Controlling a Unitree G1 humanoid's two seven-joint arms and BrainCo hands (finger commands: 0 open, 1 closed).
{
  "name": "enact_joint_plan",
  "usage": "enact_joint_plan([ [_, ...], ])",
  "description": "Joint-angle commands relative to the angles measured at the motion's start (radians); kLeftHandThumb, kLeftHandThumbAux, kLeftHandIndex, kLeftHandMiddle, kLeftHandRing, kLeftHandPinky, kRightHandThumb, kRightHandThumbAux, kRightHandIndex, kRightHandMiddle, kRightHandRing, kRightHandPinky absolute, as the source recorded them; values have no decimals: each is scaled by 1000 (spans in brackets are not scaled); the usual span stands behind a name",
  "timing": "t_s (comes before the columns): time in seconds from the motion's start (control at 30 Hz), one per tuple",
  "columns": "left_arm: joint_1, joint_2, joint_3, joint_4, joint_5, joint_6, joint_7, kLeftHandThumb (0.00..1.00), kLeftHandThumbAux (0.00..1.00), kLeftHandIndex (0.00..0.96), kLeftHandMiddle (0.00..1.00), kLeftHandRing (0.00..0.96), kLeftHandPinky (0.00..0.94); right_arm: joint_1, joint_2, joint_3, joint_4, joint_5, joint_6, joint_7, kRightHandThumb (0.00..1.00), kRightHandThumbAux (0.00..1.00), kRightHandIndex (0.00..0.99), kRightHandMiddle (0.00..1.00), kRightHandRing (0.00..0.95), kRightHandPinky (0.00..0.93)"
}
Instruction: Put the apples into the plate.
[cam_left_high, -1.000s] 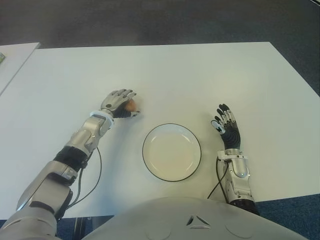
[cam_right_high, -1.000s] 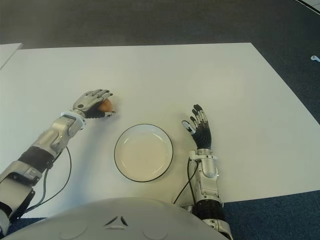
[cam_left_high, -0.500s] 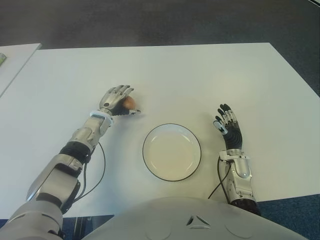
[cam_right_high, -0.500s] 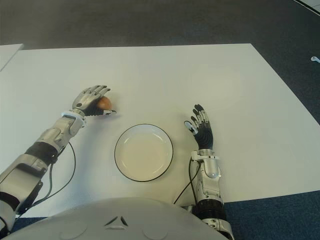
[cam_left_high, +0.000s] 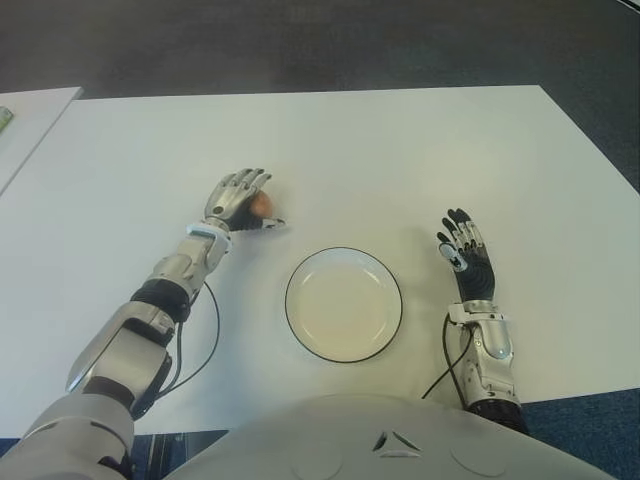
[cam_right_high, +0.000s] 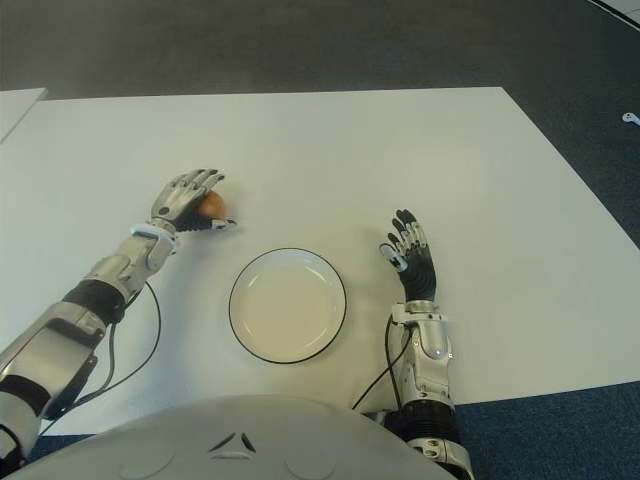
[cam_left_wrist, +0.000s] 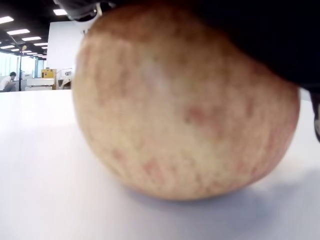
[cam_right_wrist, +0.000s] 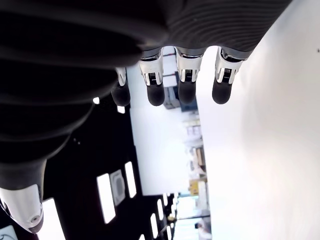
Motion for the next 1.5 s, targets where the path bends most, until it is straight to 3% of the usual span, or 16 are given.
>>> enact_joint_plan([
  [0.03, 54, -27, -34, 71, 1, 23, -23, 225, 375, 38, 0, 0, 42, 64, -1, -17, 75, 13, 86, 2, 141, 594, 64, 62, 23, 16],
  [0.17, 51, -38, -35, 94, -8, 16, -8, 249, 391, 68, 17, 14, 77, 61, -6, -24, 75, 10, 86, 3, 137, 580, 68, 67, 23, 6],
  [0.3, 41, -49, -34, 135, -20, -5, 16, 305, 412, 161, 102, 97, 167, 58, -12, -27, 74, 2, 84, 0, 128, 572, 66, 65, 20, 1],
  [0.43, 29, -59, -34, 172, -30, -22, 43, 474, 467, 335, 387, 384, 433, 58, -19, -29, 65, 2, 89, 1, 120, 573, 62, 61, 18, 9],
  [0.5, 25, -61, -36, 185, -33, -28, 51, 591, 575, 383, 498, 498, 546, 58, -20, -29, 62, 4, 94, 2, 119, 580, 59, 58, 17, 7],
  [0.67, 11, -71, -46, 216, -26, -40, 96, 716, 675, 434, 689, 694, 744, 52, -24, -31, 64, 0, 95, -2, 118, 590, 53, 55, 15, 1],
  [0.87, 8, -87, -29, 227, -59, -66, 105, 743, 691, 443, 774, 773, 806, 43, -21, -34, 71, -2, 87, -2, 129, 593, 53, 60, 18, 6],
  [1.07, 41, -99, 11, 151, -131, -67, 68, 749, 696, 443, 829, 820, 822, 37, -17, -33, 68, -9, 91, -13, 141, 586, 65, 78, 31, 10],
  [1.5, 51, -87, 13, 102, -166, -56, 4, 748, 696, 443, 827, 830, 804, 40, -7, -30, 38, -6, 109, -25, 175, 564, 89, 108, 47, 20],
])
